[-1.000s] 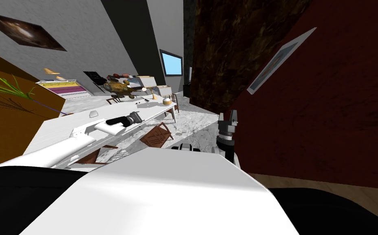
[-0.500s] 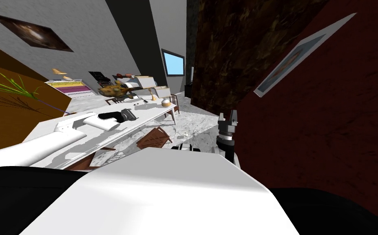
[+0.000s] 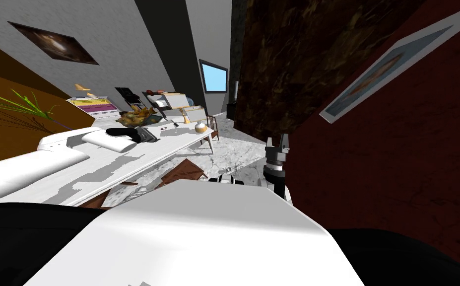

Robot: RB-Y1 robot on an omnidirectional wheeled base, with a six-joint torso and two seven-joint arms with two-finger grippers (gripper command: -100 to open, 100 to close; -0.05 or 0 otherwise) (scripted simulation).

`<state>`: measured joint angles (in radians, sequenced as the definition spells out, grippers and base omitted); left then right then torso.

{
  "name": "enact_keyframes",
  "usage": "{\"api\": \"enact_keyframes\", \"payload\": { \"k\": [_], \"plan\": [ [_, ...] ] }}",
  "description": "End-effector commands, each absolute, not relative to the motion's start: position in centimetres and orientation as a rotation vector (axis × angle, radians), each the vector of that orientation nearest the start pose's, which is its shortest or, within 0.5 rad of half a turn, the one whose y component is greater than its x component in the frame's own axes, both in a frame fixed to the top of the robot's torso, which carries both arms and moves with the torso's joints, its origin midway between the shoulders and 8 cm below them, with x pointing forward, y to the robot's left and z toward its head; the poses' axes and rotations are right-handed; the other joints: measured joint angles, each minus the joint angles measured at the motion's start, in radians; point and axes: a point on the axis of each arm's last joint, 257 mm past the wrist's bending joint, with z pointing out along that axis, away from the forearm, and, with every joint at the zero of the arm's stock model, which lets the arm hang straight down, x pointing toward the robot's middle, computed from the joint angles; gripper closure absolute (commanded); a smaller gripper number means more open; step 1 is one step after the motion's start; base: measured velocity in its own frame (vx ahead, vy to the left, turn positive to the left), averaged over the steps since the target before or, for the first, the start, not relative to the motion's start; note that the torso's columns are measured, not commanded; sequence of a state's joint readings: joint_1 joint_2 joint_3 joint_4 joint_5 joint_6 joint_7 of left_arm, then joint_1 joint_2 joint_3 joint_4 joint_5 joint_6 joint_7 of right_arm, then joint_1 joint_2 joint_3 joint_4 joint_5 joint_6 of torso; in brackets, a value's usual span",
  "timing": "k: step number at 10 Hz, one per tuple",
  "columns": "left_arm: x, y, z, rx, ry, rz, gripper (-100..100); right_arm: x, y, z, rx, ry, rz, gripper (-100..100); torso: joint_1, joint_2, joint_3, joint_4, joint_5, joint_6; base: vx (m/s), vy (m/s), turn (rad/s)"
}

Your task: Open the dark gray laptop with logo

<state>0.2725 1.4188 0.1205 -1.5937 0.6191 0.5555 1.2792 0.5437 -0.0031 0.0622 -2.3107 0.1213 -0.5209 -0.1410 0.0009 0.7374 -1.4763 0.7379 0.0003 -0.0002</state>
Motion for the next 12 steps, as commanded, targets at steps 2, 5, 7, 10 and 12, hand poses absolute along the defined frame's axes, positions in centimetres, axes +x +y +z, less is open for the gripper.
{"api": "enact_keyframes", "payload": {
  "k": [2, 5, 7, 10, 12],
  "plan": [
    [43.4, 68.4, -10.0, -2.065, 0.635, -0.801, -100, 33.6, -24.7, 2.6, 0.633, 0.647, 1.409, 0, -0.001, 0.001, 0.001, 0.000, 0.000, 0.000, 0.174, -0.036, 0.075],
    [43.1, 70.3, -7.0, -2.081, 0.513, -0.792, -100, 33.6, -24.7, 2.6, 0.633, 0.647, 1.409, 0, -0.001, -0.002, -0.001, 0.000, 0.000, 0.000, 0.179, -0.027, 0.094],
    [42.8, 71.5, -4.5, -2.086, 0.420, -0.789, -100, 33.6, -24.7, 2.7, 0.633, 0.647, 1.409, 0, -0.001, 0.001, 0.000, 0.000, 0.000, 0.000, 0.166, -0.026, 0.066],
    [42.6, 72.4, -1.9, -2.083, 0.336, -0.789, -100, 33.6, -24.7, 2.7, 0.633, 0.647, 1.409, 0, -0.001, 0.001, 0.001, 0.000, 0.000, 0.000, 0.161, -0.025, 0.090],
    [41.9, 73.4, -2.5, -2.084, 0.324, -0.776, -100, 33.6, -24.7, 2.7, 0.633, 0.647, 1.409, 0, 0.000, 0.005, 0.003, 0.001, 0.000, 0.000, 0.033, 0.002, -0.081]
  ]
}}
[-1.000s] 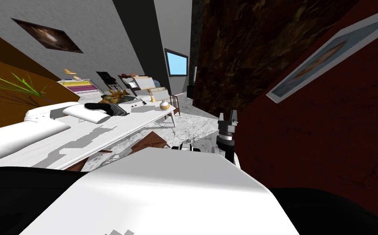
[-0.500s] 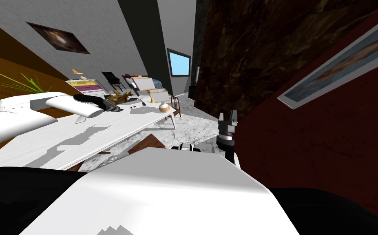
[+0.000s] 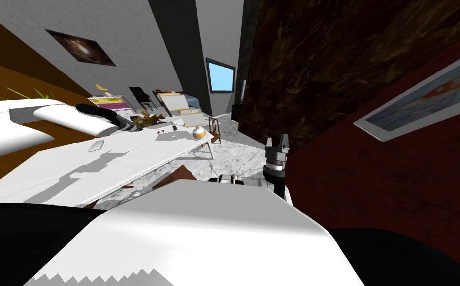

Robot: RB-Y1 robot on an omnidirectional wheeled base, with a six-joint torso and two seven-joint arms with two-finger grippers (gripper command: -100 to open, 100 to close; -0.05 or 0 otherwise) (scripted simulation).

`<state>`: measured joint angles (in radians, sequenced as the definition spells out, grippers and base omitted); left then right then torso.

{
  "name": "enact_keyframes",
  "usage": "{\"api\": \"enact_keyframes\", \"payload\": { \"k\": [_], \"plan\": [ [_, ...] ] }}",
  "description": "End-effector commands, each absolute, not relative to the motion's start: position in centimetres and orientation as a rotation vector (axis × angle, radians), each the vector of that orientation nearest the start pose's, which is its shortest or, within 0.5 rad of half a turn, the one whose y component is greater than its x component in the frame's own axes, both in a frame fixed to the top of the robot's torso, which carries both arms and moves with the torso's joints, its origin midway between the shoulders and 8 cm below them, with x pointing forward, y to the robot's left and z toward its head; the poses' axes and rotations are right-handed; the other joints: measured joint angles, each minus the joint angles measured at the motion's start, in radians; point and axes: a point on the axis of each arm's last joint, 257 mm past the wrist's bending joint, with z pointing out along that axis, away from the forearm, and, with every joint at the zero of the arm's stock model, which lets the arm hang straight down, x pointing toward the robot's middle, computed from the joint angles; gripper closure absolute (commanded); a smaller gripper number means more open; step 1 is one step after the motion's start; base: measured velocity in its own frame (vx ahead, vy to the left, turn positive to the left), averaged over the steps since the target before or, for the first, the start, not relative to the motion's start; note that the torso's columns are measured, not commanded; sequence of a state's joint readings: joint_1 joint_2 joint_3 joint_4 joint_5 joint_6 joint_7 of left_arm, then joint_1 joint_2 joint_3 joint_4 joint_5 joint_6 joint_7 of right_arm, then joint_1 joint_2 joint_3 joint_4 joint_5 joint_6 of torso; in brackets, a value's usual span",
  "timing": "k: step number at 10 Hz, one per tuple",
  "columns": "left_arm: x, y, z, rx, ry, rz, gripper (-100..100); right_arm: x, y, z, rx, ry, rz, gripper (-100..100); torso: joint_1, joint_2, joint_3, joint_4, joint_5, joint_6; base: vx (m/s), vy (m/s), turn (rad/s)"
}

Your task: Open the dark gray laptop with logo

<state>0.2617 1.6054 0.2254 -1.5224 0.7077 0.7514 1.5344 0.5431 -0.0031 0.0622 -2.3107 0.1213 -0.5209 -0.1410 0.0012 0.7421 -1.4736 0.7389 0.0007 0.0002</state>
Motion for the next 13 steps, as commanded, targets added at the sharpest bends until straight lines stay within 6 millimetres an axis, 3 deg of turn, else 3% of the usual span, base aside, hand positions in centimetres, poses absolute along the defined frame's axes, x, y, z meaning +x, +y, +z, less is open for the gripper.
{"api": "enact_keyframes", "payload": {
  "k": [1, 3, 4, 5, 7, 8, 9, 11, 12, 13],
  "plan": [
    [41.5, 74.1, -2.6, -2.083, 0.308, -0.767, -100, 33.6, -24.7, 2.7, 0.633, 0.647, 1.410, 0, 0.001, 0.002, 0.002, 0.001, 0.000, 0.000, -0.038, 0.026, -0.208],
    [40.7, 75.5, -2.9, -2.084, 0.277, -0.748, -100, 33.6, -24.7, 2.7, 0.633, 0.647, 1.410, 0, 0.000, -0.001, 0.000, 0.000, 0.000, -0.001, -0.043, 0.033, -0.123],
    [40.9, 75.1, -2.7, -2.084, 0.286, -0.755, -100, 33.6, -24.7, 2.7, 0.633, 0.647, 1.410, 0, -0.001, -0.003, -0.002, -0.001, 0.000, -0.001, -0.023, 0.016, -0.015],
    [41.5, 74.1, -2.6, -2.083, 0.308, -0.767, 100, 33.6, -24.7, 2.7, 0.633, 0.647, 1.409, 0, -0.002, -0.006, -0.003, -0.001, -0.001, -0.001, 0.015, -0.006, 0.195],
    [42.3, 72.6, -2.3, -2.084, 0.341, -0.785, 100, 33.6, -24.7, 2.7, 0.633, 0.647, 1.409, 0, -0.004, -0.007, -0.005, -0.002, -0.001, 0.000, 0.042, -0.036, 0.173],
    [42.1, 73.1, -2.5, -2.084, 0.330, -0.778, 100, 33.6, -24.7, 2.7, 0.633, 0.647, 1.409, 0, -0.003, -0.006, -0.004, -0.002, -0.001, 0.000, 0.019, -0.024, 0.023],
    [42.8, 73.2, -1.2, -2.041, 0.343, -0.815, -100, 33.6, -24.7, 2.7, 0.633, 0.647, 1.410, 0, -0.001, -0.004, -0.002, -0.001, -0.001, 0.000, 0.078, -0.062, 0.041],
    [43.4, 73.3, 0.1, -1.995, 0.354, -0.848, -100, 33.6, -24.7, 2.7, 0.633, 0.647, 1.409, 0, -0.004, -0.009, -0.006, -0.002, -0.002, 0.000, 0.173, -0.115, 0.058],
    [44.2, 73.3, 1.8, -1.940, 0.366, -0.892, -100, 33.6, -24.7, 2.7, 0.633, 0.647, 1.409, 0, -0.004, -0.009, -0.006, -0.003, -0.002, 0.000, 0.236, -0.139, 0.064],
    [44.2, 73.3, 1.9, -1.935, 0.368, -0.889, -100, 33.6, -24.7, 2.7, 0.633, 0.647, 1.409, 0, -0.003, -0.009, -0.006, -0.002, -0.002, 0.000, 0.188, -0.125, 0.033]
  ]
}}
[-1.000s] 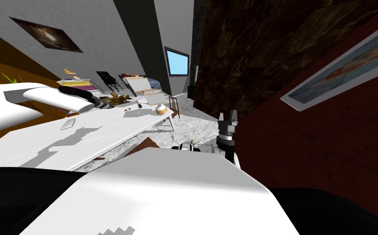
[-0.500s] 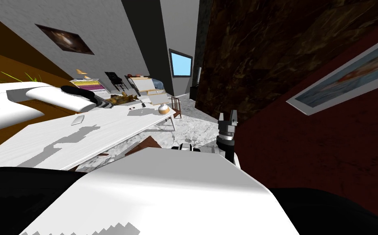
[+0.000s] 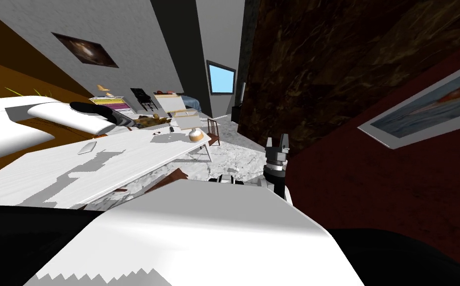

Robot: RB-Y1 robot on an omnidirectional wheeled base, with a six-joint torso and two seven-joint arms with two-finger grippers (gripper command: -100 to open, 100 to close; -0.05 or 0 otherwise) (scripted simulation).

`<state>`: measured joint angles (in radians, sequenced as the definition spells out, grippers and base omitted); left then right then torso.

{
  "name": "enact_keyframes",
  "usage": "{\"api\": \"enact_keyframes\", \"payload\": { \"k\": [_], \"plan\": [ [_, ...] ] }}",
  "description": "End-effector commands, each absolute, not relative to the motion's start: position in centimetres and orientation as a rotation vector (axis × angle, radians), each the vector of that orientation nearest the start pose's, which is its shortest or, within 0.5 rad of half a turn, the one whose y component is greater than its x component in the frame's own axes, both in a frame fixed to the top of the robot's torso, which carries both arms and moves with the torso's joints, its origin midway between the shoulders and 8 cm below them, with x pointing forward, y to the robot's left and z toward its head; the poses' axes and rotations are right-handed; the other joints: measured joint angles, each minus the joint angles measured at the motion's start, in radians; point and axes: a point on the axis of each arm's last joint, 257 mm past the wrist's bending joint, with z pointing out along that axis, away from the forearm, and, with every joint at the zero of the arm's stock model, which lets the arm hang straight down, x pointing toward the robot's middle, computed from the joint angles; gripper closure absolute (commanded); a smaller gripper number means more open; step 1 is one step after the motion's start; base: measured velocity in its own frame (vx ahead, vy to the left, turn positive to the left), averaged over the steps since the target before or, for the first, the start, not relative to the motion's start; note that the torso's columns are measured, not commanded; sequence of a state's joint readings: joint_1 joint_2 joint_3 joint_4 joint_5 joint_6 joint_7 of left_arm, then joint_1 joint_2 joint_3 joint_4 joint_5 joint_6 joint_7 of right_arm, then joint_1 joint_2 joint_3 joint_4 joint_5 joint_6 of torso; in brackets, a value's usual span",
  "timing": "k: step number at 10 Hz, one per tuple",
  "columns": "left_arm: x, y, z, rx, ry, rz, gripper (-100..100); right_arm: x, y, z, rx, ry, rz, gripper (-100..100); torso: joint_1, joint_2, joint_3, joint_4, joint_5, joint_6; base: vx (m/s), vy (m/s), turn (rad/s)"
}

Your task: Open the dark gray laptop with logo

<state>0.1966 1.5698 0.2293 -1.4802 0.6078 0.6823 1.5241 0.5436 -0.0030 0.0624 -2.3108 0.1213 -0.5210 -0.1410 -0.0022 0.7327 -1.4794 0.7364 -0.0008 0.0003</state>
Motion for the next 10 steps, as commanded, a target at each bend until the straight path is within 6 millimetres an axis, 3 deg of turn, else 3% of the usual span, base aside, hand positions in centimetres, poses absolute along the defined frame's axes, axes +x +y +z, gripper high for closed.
{"api": "enact_keyframes", "payload": {
  "k": [1, 2, 3, 5, 6, 8, 9, 10],
  "plan": [
    [45.0, 73.2, 3.7, -1.882, 0.373, -0.945, -100, 33.6, -24.7, 2.7, 0.633, 0.647, 1.409, 0, 0.002, 0.005, 0.003, 0.001, 0.001, 0.000, 0.190, -0.108, 0.084],
    [44.9, 73.3, 4.1, -1.861, 0.386, -0.935, -100, 33.6, -24.7, 2.7, 0.633, 0.647, 1.409, 0, 0.004, 0.007, 0.004, 0.002, 0.001, -0.001, 0.194, -0.068, 0.052],
    [45.6, 73.2, 6.0, -1.812, 0.380, -0.991, -100, 33.6, -24.7, 2.7, 0.633, 0.647, 1.409, 0, 0.006, 0.007, 0.005, 0.002, 0.002, 0.000, 0.268, -0.113, 0.090],
    [45.7, 73.2, 6.6, -1.774, 0.405, -0.982, -100, 33.6, -24.7, 2.7, 0.633, 0.647, 1.409, 0, 0.001, 0.003, 0.002, 0.001, 0.000, 0.000, 0.188, -0.098, 0.034],
    [46.4, 72.8, 8.9, -1.714, 0.403, -1.054, -100, 33.6, -24.7, 2.7, 0.633, 0.647, 1.409, 0, 0.004, 0.010, 0.006, 0.003, 0.001, 0.000, 0.186, -0.130, 0.120],
    [46.3, 73.0, 9.5, -1.675, 0.427, -1.027, -100, 33.6, -24.7, 2.7, 0.633, 0.647, 1.409, 0, 0.001, 0.005, 0.003, 0.001, 0.000, 0.000, 0.168, -0.106, 0.040],
    [46.8, 72.6, 11.8, -1.614, 0.418, -1.098, -100, 33.6, -24.7, 2.7, 0.633, 0.647, 1.410, 0, 0.005, 0.008, 0.005, 0.002, 0.001, 0.000, 0.198, -0.105, 0.123],
    [46.9, 72.5, 12.2, -1.586, 0.438, -1.087, -100, 33.6, -24.7, 2.7, 0.633, 0.647, 1.409, 0, 0.003, 0.004, 0.003, 0.002, 0.001, -0.001, 0.229, -0.126, 0.105]
  ]
}}
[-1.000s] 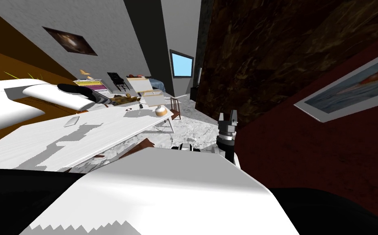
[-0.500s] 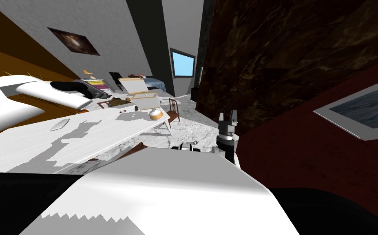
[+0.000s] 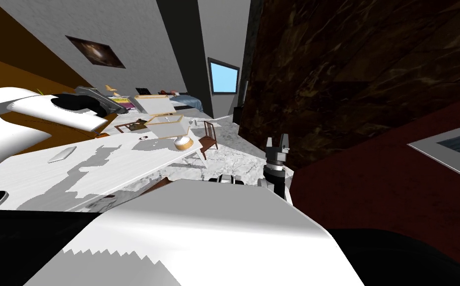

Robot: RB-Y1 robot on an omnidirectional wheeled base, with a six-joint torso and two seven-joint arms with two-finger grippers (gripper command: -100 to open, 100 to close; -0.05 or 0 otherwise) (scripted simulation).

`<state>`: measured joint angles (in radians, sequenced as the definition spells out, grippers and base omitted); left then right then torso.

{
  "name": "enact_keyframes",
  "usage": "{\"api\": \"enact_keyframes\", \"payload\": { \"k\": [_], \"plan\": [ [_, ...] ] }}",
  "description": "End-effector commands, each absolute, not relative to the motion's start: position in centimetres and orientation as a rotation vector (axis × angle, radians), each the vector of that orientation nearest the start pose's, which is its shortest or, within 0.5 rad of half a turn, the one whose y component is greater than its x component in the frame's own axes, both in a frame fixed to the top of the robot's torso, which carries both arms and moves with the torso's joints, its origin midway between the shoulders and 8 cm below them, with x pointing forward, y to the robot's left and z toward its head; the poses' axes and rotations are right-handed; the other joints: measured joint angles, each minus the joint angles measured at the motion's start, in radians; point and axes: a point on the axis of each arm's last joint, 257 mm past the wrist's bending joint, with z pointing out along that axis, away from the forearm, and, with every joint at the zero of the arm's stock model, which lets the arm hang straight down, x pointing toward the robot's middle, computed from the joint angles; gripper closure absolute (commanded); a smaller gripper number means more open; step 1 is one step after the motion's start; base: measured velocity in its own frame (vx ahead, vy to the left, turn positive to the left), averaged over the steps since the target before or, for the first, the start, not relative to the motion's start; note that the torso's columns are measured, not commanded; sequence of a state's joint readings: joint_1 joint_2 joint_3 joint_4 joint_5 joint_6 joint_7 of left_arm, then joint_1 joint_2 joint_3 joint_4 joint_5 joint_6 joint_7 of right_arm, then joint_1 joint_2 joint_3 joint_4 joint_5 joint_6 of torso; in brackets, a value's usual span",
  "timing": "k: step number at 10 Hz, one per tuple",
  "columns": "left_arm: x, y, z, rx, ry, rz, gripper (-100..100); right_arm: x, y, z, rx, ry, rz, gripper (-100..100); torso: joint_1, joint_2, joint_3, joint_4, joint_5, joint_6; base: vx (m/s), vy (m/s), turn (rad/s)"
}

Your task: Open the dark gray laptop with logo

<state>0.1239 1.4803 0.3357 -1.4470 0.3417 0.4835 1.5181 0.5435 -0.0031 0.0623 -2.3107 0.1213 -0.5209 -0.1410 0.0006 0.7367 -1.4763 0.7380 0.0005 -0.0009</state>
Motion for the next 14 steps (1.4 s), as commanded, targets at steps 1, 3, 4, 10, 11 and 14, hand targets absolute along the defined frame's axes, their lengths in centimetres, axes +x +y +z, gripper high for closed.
{"api": "enact_keyframes", "payload": {
  "k": [1, 3, 4, 10, 11, 14],
  "plan": [
    [46.8, 72.6, 12.5, -1.568, 0.448, -1.069, -100, 33.6, -24.7, 2.7, 0.633, 0.647, 1.409, 0, -0.001, -0.002, -0.002, -0.001, -0.001, 0.001, 0.149, -0.084, 0.010],
    [47.1, 72.0, 15.1, -1.488, 0.449, -1.136, -100, 33.6, -24.7, 2.6, 0.633, 0.647, 1.409, 0, -0.001, -0.001, -0.001, 0.000, 0.000, 0.000, 0.270, -0.132, 0.137],
    [47.0, 72.0, 15.4, -1.467, 0.464, -1.117, -100, 33.6, -24.7, 2.7, 0.633, 0.647, 1.409, 0, -0.003, -0.003, -0.002, -0.002, -0.001, 0.002, 0.159, -0.107, 0.006],
    [46.6, 71.2, 20.9, -1.275, 0.471, -1.178, -100, 33.6, -24.7, 2.7, 0.632, 0.647, 1.410, 0, 0.002, 0.007, 0.004, 0.002, 0.000, 0.001, 0.152, -0.074, 0.083],
    [46.7, 70.8, 21.2, -1.253, 0.492, -1.173, -100, 33.6, -24.7, 2.6, 0.633, 0.648, 1.409, 0, 0.002, 0.000, 0.000, 0.001, 0.000, -0.001, 0.273, -0.139, 0.150],
    [46.1, 70.5, 23.6, -1.165, 0.488, -1.186, -100, 33.6, -24.7, 2.7, 0.632, 0.647, 1.410, 0, 0.002, 0.008, 0.004, 0.002, 0.000, 0.001, 0.140, -0.094, 0.084]
  ]
}}
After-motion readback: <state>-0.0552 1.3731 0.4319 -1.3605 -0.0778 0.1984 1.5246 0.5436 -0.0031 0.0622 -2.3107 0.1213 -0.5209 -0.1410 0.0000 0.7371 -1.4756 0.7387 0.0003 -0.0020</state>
